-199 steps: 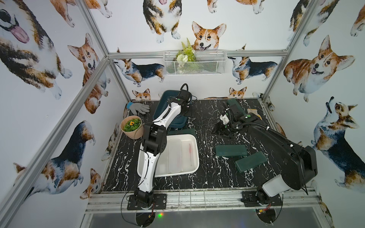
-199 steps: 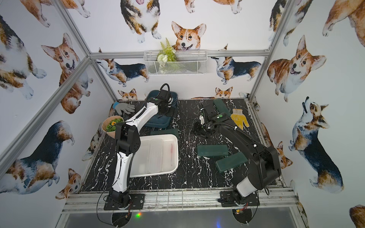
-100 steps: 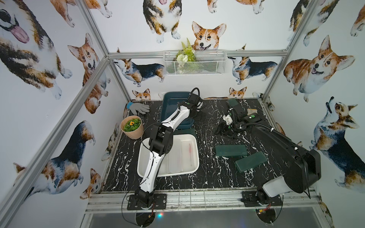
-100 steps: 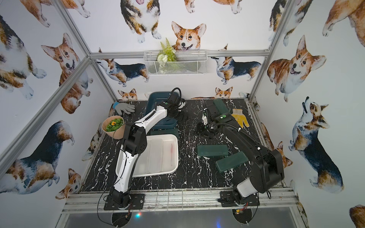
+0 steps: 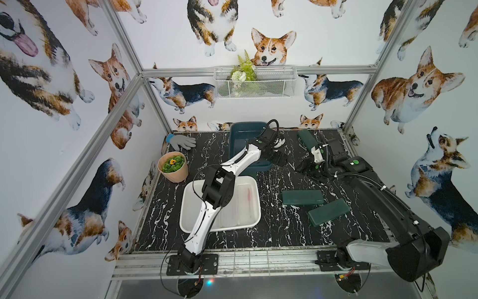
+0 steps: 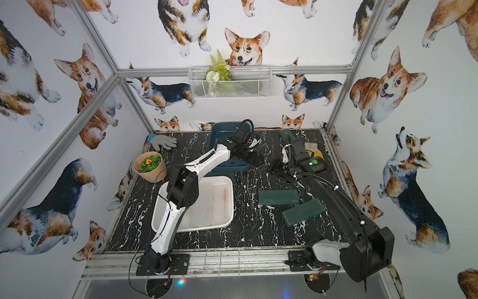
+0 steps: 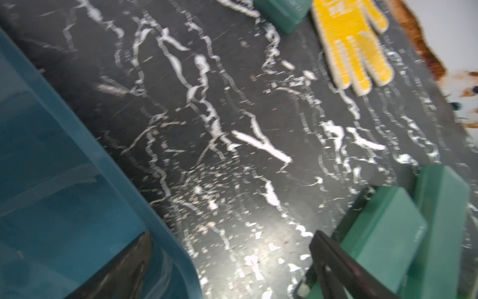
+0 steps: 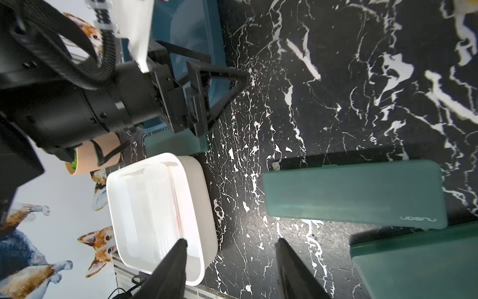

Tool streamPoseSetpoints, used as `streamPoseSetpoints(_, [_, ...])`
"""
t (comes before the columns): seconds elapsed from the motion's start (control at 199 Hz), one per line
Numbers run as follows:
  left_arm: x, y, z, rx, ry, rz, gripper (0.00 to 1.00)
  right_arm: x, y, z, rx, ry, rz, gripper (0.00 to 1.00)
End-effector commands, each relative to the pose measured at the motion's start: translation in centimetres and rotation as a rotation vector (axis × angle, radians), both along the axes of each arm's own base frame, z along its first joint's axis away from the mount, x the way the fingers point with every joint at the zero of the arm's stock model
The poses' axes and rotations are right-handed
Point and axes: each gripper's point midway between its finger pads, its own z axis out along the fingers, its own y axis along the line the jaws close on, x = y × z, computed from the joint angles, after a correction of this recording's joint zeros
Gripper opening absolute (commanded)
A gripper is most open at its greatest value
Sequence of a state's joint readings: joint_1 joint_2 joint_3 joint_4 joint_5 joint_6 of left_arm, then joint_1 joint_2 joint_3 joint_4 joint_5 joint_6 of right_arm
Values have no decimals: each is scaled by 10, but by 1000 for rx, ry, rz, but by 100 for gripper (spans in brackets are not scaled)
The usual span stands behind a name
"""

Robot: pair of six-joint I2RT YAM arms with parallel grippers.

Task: Place the pencil cases by color into the storage box
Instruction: Move the storage box to the center of the board.

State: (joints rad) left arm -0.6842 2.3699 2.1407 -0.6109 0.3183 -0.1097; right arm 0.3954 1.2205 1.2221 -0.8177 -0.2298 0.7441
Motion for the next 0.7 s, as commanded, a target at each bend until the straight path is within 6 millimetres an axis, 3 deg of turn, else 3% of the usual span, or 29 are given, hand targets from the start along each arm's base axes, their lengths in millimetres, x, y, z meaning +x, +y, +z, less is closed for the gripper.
streamPoseSetpoints(0.0, [-16, -26, 8, -72, 16, -56, 97, 2, -16, 8, -13, -27, -75, 56])
streamPoseSetpoints(0.351, [-87, -58, -7, -48, 95, -182, 97, 6, -41, 28, -18, -49, -143, 57])
streamPoseSetpoints(0.692, [-131, -78, 4, -67, 122, -255, 97, 10, -55, 49, -25, -90, -184, 57])
